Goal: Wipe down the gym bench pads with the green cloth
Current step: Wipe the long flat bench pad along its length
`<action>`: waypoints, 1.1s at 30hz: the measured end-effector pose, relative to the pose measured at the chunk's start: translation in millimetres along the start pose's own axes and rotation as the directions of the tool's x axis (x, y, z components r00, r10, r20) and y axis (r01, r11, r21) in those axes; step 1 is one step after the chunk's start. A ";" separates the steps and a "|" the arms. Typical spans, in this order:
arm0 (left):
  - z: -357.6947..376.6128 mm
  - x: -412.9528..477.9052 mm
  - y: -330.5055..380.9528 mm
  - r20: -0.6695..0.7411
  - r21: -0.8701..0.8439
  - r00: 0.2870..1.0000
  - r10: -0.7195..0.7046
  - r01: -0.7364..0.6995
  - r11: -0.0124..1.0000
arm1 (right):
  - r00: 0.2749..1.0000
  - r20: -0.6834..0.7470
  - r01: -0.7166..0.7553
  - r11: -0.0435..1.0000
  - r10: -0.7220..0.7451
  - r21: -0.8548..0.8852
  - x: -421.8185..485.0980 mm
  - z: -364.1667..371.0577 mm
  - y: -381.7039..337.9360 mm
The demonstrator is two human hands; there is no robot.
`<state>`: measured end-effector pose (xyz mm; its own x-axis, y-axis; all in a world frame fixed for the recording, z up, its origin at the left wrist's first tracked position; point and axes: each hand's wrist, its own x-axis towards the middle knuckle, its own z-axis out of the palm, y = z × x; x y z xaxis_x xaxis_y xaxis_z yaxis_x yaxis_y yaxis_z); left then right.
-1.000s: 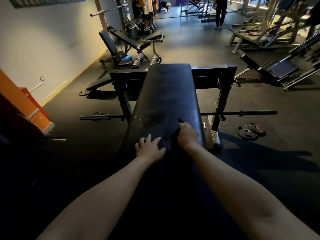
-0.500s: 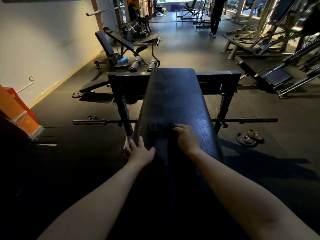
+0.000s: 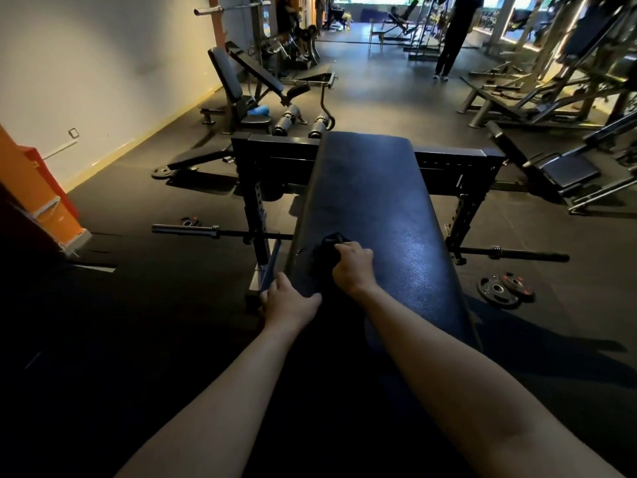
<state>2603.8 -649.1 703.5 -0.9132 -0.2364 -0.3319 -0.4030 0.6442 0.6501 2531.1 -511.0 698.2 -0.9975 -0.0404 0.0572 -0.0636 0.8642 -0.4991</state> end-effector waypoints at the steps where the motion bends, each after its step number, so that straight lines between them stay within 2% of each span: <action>1: -0.3 1.7 -1.1 0.010 -0.005 1.000 -0.002 0.002 1.000 | 0.998 0.031 0.059 0.998 -0.059 0.010 4.5 3.8 -9.0; 3: -0.2 4.3 -3.6 0.034 -0.020 0.999 -0.001 0.001 1.000 | 0.980 0.106 0.161 0.983 -0.171 0.092 11.6 7.2 -24.9; 5: -0.6 7.4 -8.1 0.036 -0.046 0.998 0.050 -0.048 0.998 | 0.917 0.233 0.281 0.938 -0.324 0.202 13.4 10.9 -40.3; 7: -1.8 7.1 -10.6 0.049 -0.059 0.997 0.057 -0.054 0.997 | 0.831 0.321 0.428 0.891 -0.454 0.151 13.0 18.0 -49.5; 9: -2.6 6.2 -12.9 0.055 -0.076 0.997 0.047 -0.043 0.996 | 0.812 0.296 0.521 0.853 -0.503 0.021 21.5 21.5 -45.1; 11: -4.0 3.6 -12.1 0.045 -0.060 0.997 0.055 -0.052 0.997 | 0.851 0.178 0.511 0.857 -0.494 -0.066 31.2 20.4 -34.8; 14: -5.1 1.8 -8.8 0.065 -0.018 0.998 0.025 -0.024 1.000 | 0.942 0.023 0.333 0.928 -0.334 -0.169 51.3 16.7 -17.1; 16: -5.1 2.2 -5.4 0.081 -0.008 0.997 0.016 -0.016 1.000 | 0.982 -0.030 0.176 0.969 -0.184 -0.173 57.6 15.4 -12.3; 18: -4.7 2.5 -3.6 0.072 -0.011 0.997 0.012 -0.012 1.000 | 0.990 -0.027 0.133 0.983 -0.137 -0.124 57.5 17.8 -17.4; 21: -4.8 0.2 -0.5 0.074 -0.008 0.997 0.000 0.000 1.000 | 0.956 0.014 0.294 0.953 -0.294 -0.070 41.6 24.2 -24.0; 24: -7.1 -2.9 0.0 0.095 -0.008 0.995 0.009 -0.008 1.000 | 0.872 0.054 0.481 0.872 -0.486 0.090 19.2 21.6 -18.0; 27: -7.1 -2.1 -1.0 0.090 -0.015 0.996 0.026 -0.025 1.000 | 0.811 0.081 0.565 0.813 -0.579 0.142 10.8 18.6 -6.0; 29: -5.6 -1.5 -1.7 0.084 0.003 0.996 0.028 -0.029 1.000 | 0.841 0.013 0.540 0.840 -0.541 0.048 24.2 19.8 3.0; 30: -4.4 -0.2 -1.9 0.082 0.015 0.996 0.022 -0.024 1.000 | 0.879 -0.054 0.473 0.881 -0.473 -0.008 35.1 20.6 9.7; 32: -2.0 2.4 -3.6 0.067 0.035 0.998 0.010 -0.013 0.999 | 0.958 -0.183 0.220 0.975 -0.222 -0.031 58.0 17.4 22.4; 33: -0.8 3.8 -4.4 0.057 0.040 0.998 0.009 -0.012 0.999 | 0.978 -0.191 0.086 0.996 -0.087 -0.014 66.9 14.2 25.0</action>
<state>2602.1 -653.4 699.9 -0.9120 -0.1882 -0.3645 -0.3896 0.6753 0.6263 2462.4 -499.3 677.3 -0.9643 -0.0188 0.2641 -0.1485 0.8643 -0.4806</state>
